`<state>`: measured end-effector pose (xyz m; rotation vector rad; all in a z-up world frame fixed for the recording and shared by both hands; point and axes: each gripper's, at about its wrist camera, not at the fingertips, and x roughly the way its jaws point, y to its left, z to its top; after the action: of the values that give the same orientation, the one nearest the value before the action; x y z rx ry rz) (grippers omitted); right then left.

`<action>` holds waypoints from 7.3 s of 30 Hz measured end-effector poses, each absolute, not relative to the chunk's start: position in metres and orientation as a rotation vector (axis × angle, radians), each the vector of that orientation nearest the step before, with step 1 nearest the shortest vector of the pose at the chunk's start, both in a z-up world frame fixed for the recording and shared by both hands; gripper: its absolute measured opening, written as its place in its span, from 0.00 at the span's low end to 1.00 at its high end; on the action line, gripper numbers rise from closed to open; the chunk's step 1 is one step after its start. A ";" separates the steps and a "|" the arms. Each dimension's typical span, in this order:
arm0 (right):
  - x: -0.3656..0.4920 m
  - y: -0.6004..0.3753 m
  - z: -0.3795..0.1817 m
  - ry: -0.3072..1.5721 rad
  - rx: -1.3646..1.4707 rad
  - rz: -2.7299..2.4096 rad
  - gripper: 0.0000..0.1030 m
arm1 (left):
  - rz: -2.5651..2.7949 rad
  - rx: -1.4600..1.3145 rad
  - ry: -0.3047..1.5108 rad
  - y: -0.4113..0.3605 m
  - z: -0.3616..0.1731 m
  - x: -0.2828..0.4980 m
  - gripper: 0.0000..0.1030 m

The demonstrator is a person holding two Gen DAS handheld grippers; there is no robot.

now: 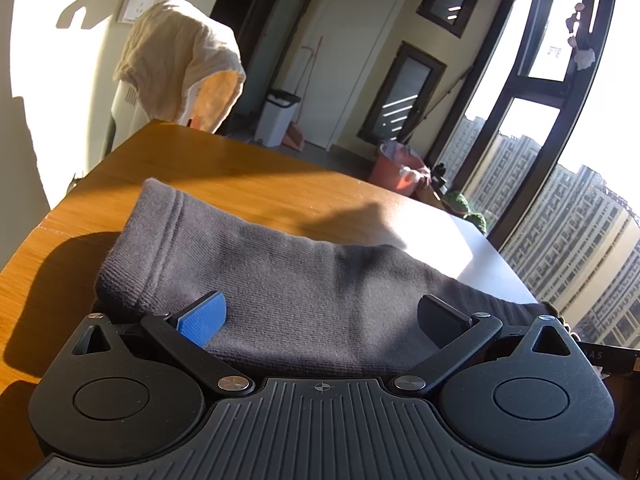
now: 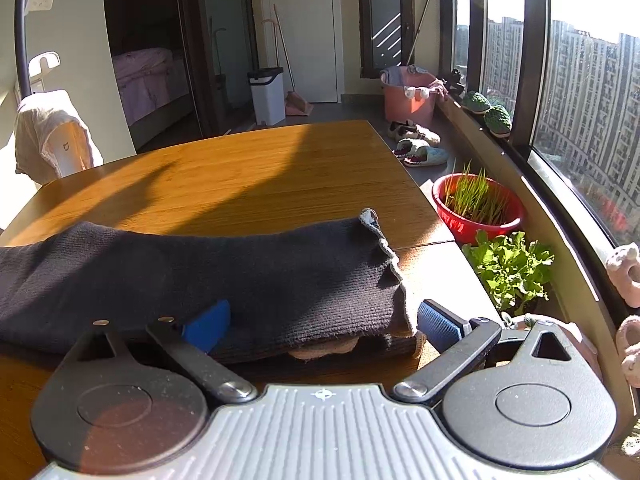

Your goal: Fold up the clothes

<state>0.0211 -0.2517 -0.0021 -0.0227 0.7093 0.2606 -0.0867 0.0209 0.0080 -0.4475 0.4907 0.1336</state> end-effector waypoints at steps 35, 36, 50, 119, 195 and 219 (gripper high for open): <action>0.007 -0.263 0.001 0.658 0.081 0.307 0.97 | 0.100 -0.504 0.464 0.033 0.005 -0.089 1.00; 0.007 -0.265 0.001 0.653 0.093 0.310 0.97 | 0.101 -0.504 0.464 0.033 0.005 -0.089 1.00; 0.008 -0.267 0.000 0.673 0.110 0.305 0.97 | 0.092 -0.505 0.463 0.034 0.004 -0.087 1.00; 0.009 -0.267 0.000 0.687 0.104 0.303 1.00 | 0.078 -0.522 0.457 0.035 0.003 -0.087 1.00; 0.014 -0.278 0.019 0.550 0.182 0.453 0.12 | -0.083 -0.355 0.597 -0.083 0.016 -0.030 0.90; -0.016 -0.291 0.029 0.515 0.141 0.438 0.45 | -0.128 -0.200 0.707 -0.114 0.013 0.044 0.47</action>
<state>-0.0162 -0.2907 0.0293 0.1414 0.5152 0.4377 0.0442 -0.1136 0.0132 -0.2000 0.7067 -0.1279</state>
